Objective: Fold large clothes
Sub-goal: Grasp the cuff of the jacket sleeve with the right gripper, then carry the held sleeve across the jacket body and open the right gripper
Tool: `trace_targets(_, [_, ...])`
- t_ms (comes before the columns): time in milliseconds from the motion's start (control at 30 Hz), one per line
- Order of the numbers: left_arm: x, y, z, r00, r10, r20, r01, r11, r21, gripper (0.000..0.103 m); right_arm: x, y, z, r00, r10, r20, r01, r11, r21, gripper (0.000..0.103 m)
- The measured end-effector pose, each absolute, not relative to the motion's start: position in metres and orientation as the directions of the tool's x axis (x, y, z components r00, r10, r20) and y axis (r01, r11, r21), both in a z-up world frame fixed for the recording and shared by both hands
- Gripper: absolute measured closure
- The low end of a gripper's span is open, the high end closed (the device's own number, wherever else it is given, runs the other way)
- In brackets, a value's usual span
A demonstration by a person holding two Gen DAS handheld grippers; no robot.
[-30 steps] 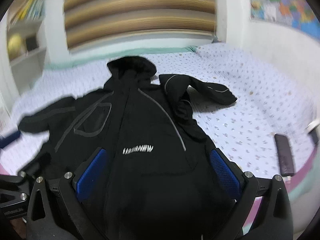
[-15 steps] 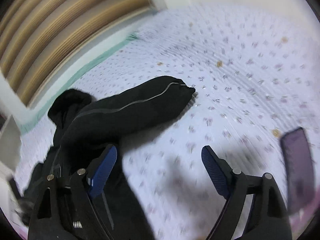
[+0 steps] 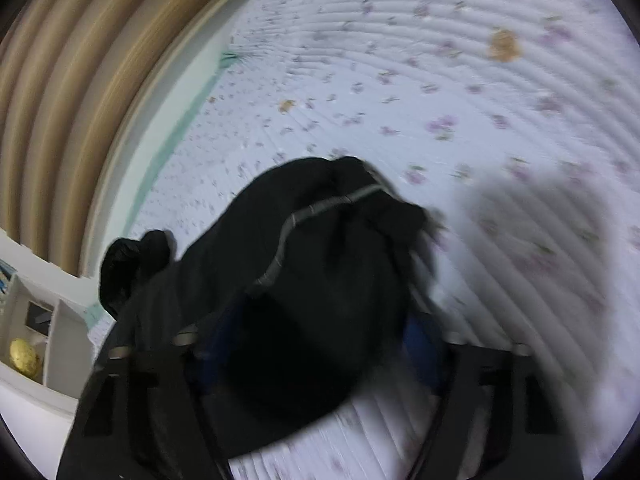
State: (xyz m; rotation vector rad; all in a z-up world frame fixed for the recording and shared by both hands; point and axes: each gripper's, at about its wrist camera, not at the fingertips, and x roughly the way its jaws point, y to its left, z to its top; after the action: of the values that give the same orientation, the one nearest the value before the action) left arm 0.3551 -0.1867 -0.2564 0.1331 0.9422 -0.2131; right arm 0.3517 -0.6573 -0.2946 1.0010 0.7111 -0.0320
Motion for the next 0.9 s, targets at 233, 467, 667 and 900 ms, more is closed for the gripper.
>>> trace_targets(233, [0.352, -0.207, -0.23, 0.601, -0.099, -0.793, 0.305, 0.945, 0.114, 0.017, 0.339, -0.663, -0.271, 0.825, 0.212, -0.524, 0.309, 0.607, 0.732, 0.085])
trace_targets(467, [0.36, -0.284, -0.159, 0.604, -0.275, -0.748, 0.451, 0.892, 0.036, 0.017, 0.272, -0.696, -0.199, 0.846, -0.091, -0.525, 0.407, 0.748, 0.525, 0.086])
trace_targets(667, [0.389, -0.342, -0.194, 0.538, -0.304, -0.786, 0.46, 0.887, -0.028, 0.017, 0.225, -0.747, -0.173, 0.78, -0.294, -0.553, 0.541, 0.761, 0.358, 0.086])
trace_targets(900, [0.409, -0.359, -0.25, 0.451, -0.24, -0.86, 0.443, 0.896, -0.018, 0.014, 0.2, -0.79, -0.205, 0.724, -0.289, -0.626, 0.585, 0.738, 0.336, 0.086])
